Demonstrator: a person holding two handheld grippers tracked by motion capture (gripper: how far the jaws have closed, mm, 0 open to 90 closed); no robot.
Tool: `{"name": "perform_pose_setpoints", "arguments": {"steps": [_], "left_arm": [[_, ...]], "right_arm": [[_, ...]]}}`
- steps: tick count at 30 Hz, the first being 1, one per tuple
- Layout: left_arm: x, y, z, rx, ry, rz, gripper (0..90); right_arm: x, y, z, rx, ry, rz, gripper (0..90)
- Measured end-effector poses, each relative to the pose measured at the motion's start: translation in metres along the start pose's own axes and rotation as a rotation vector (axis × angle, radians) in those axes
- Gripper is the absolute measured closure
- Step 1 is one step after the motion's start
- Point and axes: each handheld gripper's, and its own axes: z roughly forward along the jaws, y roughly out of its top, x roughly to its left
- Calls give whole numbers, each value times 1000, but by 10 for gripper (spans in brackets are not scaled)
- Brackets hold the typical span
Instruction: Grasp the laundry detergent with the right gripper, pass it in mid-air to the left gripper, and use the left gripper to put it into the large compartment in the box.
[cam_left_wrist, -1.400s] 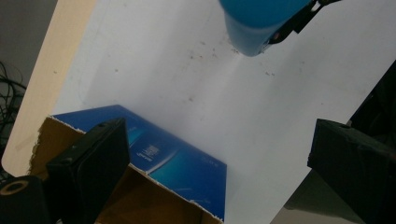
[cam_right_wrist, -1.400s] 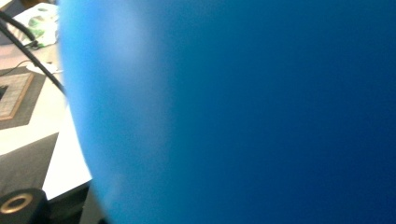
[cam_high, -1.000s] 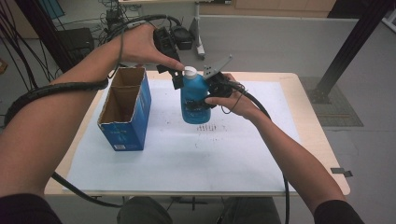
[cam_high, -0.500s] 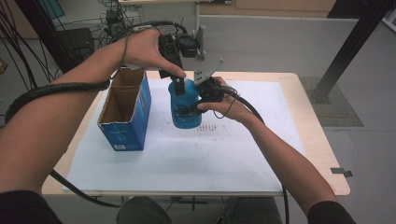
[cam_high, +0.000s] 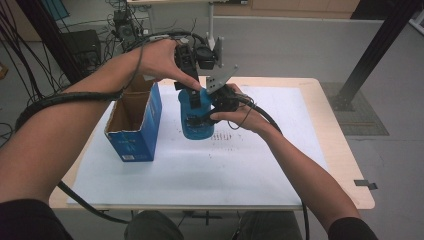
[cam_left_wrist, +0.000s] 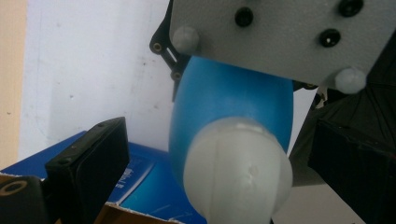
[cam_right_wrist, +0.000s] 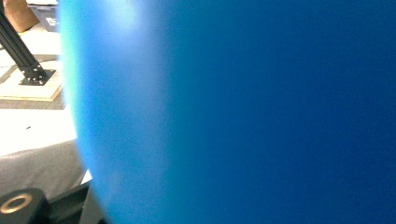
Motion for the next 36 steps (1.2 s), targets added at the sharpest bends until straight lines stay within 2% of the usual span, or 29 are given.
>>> {"name": "perform_pose_setpoints", "arguments": {"steps": [8,13,36], "left_arm": [[-2,2,6,10,-4,13,57],[-2,4,8,3,-10,16,57],[-5,7,11,-2,-17,35,57]], "right_arm": [[2,1,-3,-7,0,-4,442],[1,3,-5,-26,-8,-29,442],[3,4,-8,-34,-9,-11,442]]}}
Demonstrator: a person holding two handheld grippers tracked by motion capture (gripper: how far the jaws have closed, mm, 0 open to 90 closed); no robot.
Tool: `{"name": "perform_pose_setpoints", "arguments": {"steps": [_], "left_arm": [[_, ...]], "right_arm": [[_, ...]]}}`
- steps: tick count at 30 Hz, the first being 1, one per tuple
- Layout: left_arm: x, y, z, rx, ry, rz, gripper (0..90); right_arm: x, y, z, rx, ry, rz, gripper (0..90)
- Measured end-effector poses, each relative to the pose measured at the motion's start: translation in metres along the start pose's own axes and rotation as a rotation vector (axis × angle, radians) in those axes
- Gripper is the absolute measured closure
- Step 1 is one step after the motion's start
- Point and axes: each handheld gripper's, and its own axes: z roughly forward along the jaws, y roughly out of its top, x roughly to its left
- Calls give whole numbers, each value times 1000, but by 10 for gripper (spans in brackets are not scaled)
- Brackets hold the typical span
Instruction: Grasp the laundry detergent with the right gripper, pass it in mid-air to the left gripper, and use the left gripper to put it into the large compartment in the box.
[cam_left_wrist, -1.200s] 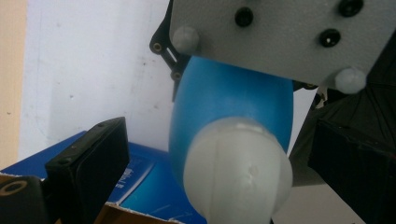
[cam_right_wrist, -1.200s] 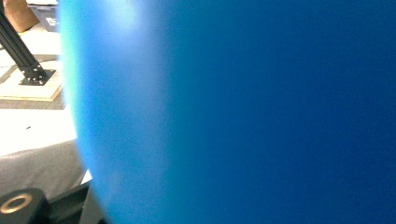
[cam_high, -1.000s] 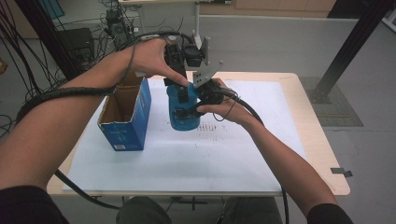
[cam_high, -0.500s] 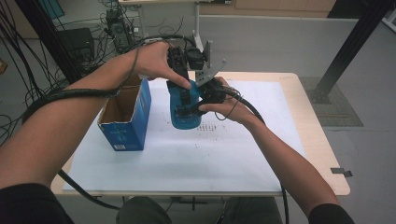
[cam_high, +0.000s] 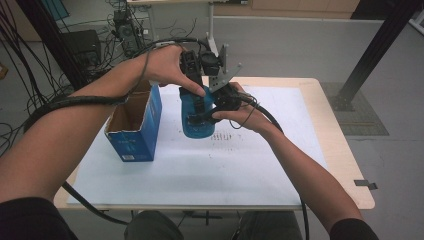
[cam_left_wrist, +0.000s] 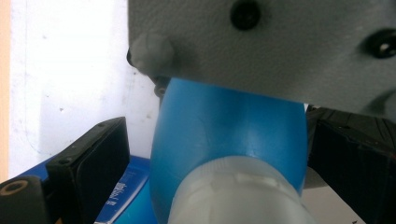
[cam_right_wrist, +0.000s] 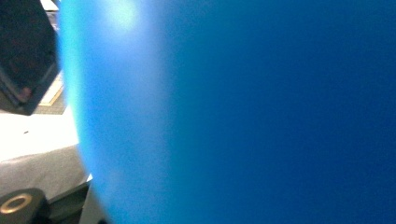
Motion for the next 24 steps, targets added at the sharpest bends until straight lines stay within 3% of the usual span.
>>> {"name": "perform_pose_setpoints", "arguments": {"steps": [24], "left_arm": [[-2,3,0,0,4,7,58]], "right_arm": [[-1,-1,-1,0,-10,4,442]]}}
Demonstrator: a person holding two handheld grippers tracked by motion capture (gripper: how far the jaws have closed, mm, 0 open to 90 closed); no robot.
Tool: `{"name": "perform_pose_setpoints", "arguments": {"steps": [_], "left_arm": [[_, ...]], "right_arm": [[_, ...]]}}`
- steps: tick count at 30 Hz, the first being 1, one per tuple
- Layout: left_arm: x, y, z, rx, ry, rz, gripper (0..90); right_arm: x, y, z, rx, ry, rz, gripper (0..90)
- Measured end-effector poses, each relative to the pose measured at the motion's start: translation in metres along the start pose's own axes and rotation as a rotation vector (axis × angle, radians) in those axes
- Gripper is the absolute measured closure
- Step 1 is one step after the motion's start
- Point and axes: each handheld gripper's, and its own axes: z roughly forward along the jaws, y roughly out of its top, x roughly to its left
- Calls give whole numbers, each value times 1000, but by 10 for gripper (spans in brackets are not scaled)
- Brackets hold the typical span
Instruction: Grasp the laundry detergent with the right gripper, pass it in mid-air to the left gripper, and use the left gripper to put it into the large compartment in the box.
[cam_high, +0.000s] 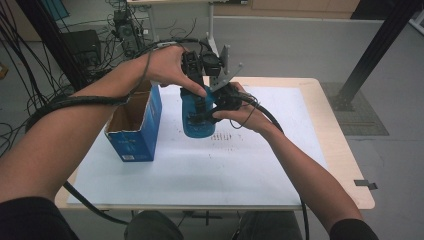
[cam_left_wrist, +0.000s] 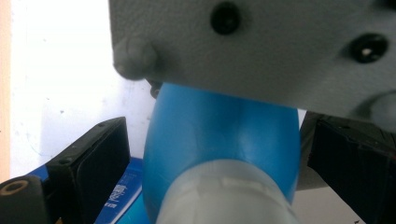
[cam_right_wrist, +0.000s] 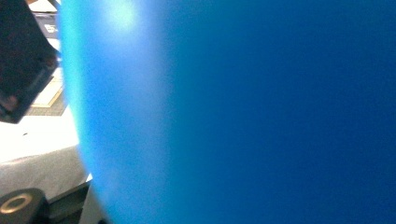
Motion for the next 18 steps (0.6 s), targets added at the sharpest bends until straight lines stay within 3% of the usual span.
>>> {"name": "perform_pose_setpoints", "arguments": {"steps": [18], "left_arm": [[-2,0,-1,-2,-1,0,58]], "right_arm": [[1,1,-1,-5,-3,-4,442]]}}
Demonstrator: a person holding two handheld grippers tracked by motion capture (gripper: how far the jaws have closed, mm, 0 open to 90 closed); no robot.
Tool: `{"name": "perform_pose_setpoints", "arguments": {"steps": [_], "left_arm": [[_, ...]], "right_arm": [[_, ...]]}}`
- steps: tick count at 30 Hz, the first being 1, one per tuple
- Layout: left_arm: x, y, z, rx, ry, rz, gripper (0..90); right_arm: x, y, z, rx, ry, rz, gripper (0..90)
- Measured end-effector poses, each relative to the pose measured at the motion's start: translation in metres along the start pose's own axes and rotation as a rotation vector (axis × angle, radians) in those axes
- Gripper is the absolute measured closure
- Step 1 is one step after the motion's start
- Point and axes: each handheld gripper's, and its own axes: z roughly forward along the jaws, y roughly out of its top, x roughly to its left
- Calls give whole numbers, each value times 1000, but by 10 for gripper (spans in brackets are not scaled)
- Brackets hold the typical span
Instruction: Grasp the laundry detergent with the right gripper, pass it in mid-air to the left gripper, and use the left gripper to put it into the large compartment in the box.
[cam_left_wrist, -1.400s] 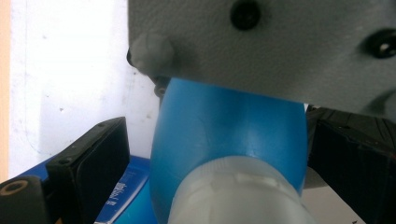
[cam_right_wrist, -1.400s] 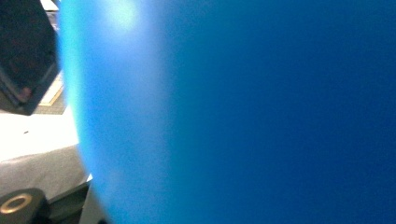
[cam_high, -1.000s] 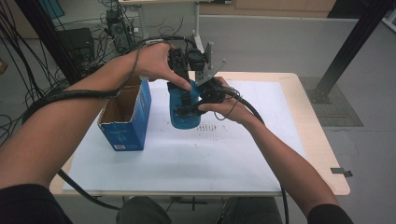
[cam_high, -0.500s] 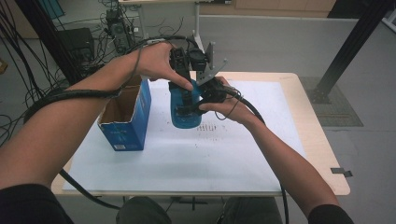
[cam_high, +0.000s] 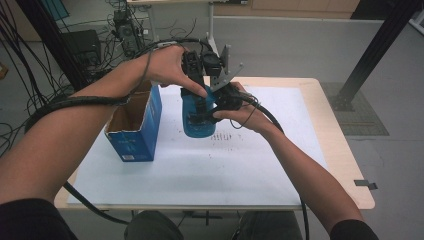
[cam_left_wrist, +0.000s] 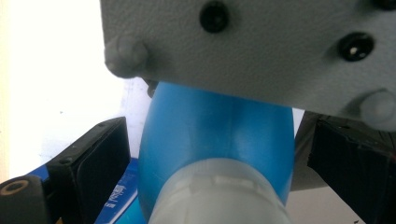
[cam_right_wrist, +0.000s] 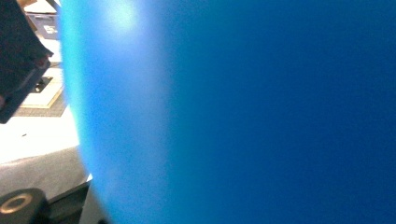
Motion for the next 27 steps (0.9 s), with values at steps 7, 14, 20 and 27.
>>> {"name": "perform_pose_setpoints", "arguments": {"steps": [7,14,20,27], "left_arm": [[0,1,0,7,-2,7,58],[0,0,-1,1,2,5,58],[0,1,1,6,-3,5,58],[0,3,1,8,-2,10,58]], "right_arm": [[0,0,0,-2,1,3,442],[-1,0,0,-1,-7,9,442],[-1,0,0,-3,-7,9,442],[-2,-1,0,-3,-6,7,442]]}}
